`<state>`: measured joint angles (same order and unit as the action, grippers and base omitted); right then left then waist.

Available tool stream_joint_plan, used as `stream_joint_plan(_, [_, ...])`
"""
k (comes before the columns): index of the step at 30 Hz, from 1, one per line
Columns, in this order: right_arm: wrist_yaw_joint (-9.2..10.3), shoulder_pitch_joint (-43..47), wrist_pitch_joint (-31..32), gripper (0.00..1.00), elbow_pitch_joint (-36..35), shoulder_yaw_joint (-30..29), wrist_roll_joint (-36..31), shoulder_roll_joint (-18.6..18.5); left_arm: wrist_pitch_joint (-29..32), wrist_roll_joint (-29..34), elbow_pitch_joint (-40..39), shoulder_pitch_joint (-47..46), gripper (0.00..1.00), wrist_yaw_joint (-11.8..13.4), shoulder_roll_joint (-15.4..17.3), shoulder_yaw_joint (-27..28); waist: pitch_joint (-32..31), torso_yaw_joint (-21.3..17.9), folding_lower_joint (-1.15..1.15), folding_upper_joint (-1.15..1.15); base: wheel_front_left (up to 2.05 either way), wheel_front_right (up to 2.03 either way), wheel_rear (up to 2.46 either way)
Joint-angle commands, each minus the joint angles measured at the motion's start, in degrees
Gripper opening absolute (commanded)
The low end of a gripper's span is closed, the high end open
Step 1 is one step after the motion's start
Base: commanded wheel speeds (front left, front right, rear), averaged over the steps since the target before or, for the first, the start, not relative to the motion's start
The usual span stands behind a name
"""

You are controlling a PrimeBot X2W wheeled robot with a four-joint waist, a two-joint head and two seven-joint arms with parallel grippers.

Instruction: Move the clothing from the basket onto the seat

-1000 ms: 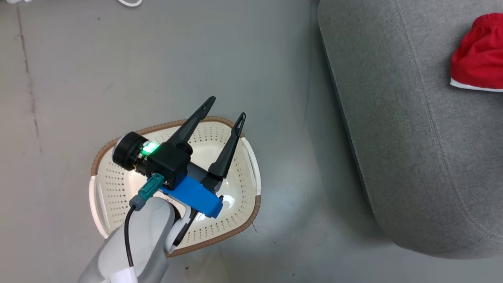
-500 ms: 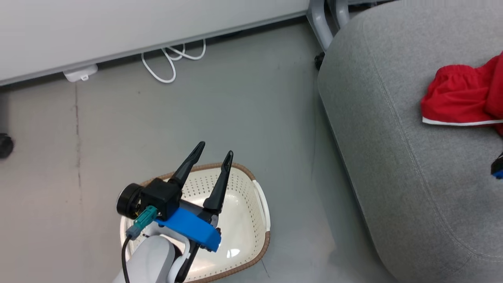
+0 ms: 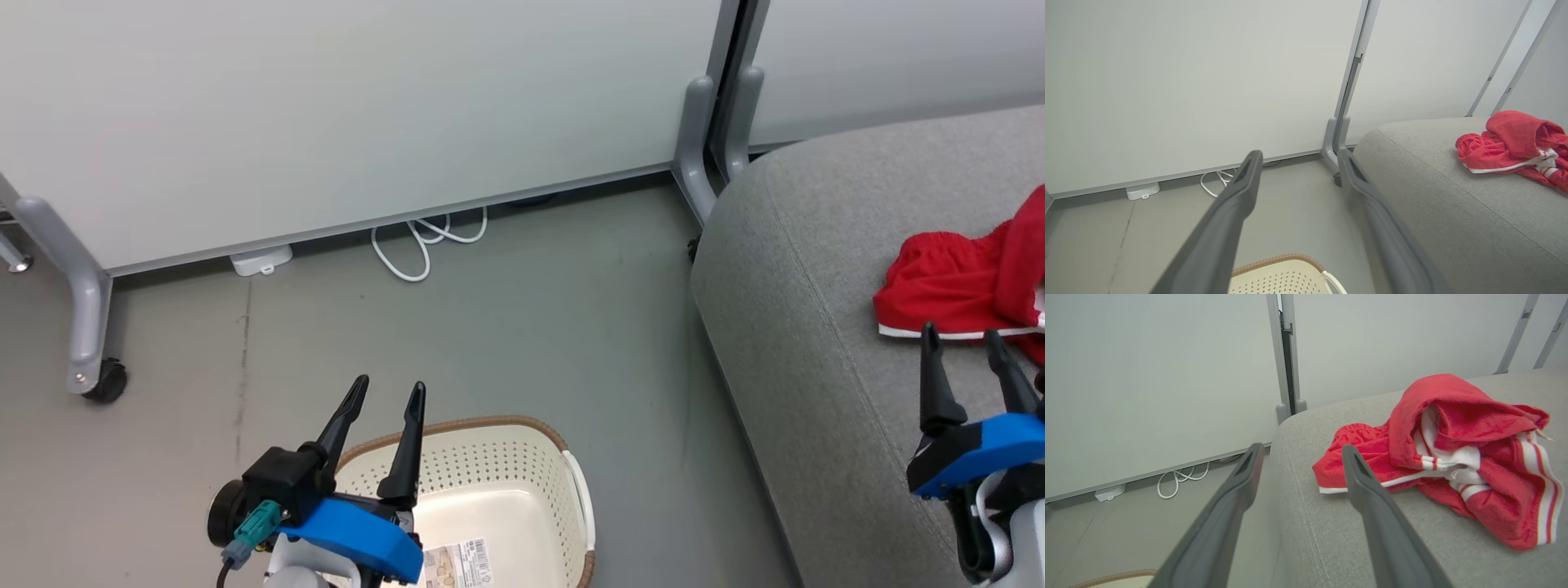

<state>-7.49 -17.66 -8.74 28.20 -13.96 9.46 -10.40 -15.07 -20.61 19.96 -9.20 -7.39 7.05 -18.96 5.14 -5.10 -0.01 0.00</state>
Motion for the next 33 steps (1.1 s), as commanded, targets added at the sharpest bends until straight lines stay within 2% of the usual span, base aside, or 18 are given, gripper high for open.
stream_joint_plan(1, [-0.01, 2.9, 0.9, 1.00, -3.0, 0.3, -0.6, 1.2, -0.1, 0.2, 0.1, 1.2, 1.00, -0.2, -0.1, 1.1, -2.2, 2.1, 0.01, 0.00, 0.00, 0.00, 0.00])
stream_joint_plan(8, [-0.01, 11.4, 3.9, 1.00, -14.9, 1.8, -1.9, 5.2, -0.1, 0.3, 0.8, 3.9, 1.00, -0.2, -0.4, 4.6, -4.8, 5.1, 0.01, 0.00, 0.00, 0.00, 0.00])
stream_joint_plan(14, [-0.01, 16.9, 5.5, 1.00, -21.5, 3.7, -1.6, 7.1, -0.1, 0.7, 1.6, 4.5, 1.00, -0.2, -0.7, 7.1, -5.5, 7.6, 0.01, 0.00, 0.00, 0.00, 0.00])
stream_joint_plan(33, [-0.01, 18.9, 4.5, 1.00, -19.8, 9.1, 0.7, 7.5, -0.1, 1.1, 3.9, 4.2, 1.00, -0.2, -1.2, 9.9, -6.3, 9.4, 0.01, 0.00, 0.00, 0.00, 0.00])
